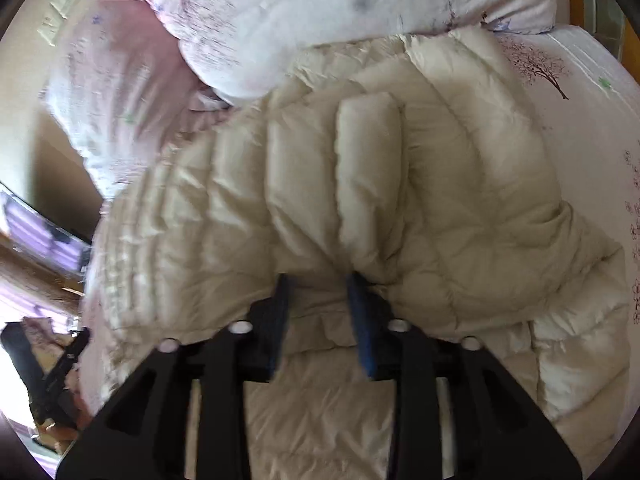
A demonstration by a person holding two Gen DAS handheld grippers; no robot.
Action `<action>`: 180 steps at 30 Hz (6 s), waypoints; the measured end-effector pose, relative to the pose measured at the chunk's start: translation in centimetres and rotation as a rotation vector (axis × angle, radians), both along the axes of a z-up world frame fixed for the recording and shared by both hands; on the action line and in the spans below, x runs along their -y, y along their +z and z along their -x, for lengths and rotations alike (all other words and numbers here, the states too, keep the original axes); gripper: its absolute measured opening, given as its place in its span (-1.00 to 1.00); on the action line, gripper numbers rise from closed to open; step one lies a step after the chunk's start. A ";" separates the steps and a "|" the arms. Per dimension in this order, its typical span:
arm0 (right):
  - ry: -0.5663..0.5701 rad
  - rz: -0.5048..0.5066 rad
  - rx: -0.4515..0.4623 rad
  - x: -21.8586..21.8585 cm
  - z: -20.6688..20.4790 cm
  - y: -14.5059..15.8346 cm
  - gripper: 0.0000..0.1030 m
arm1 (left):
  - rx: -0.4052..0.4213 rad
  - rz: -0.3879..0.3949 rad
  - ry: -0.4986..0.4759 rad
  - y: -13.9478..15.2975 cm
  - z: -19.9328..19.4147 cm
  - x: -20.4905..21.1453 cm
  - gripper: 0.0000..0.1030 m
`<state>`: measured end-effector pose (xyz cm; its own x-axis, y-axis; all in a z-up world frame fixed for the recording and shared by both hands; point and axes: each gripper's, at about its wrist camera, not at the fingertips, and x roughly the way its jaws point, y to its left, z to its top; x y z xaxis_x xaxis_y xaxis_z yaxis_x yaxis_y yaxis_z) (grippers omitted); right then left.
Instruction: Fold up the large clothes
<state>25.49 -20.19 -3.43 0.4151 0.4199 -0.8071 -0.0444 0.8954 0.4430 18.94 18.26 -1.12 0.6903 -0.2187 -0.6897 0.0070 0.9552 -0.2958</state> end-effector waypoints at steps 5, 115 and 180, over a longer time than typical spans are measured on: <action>0.009 0.015 0.087 4.2 4.3 3.2 0.48 | 0.010 0.045 0.002 -0.1 4.6 -2.9 0.76; -0.316 0.008 0.327 10.1 -7.7 8.0 -0.81 | 0.083 0.408 0.000 1.4 -15.3 -3.7 -0.82; -0.330 0.163 -0.158 9.7 -17.2 -1.4 -0.60 | -0.112 0.077 0.076 -1.4 -23.9 2.0 -0.06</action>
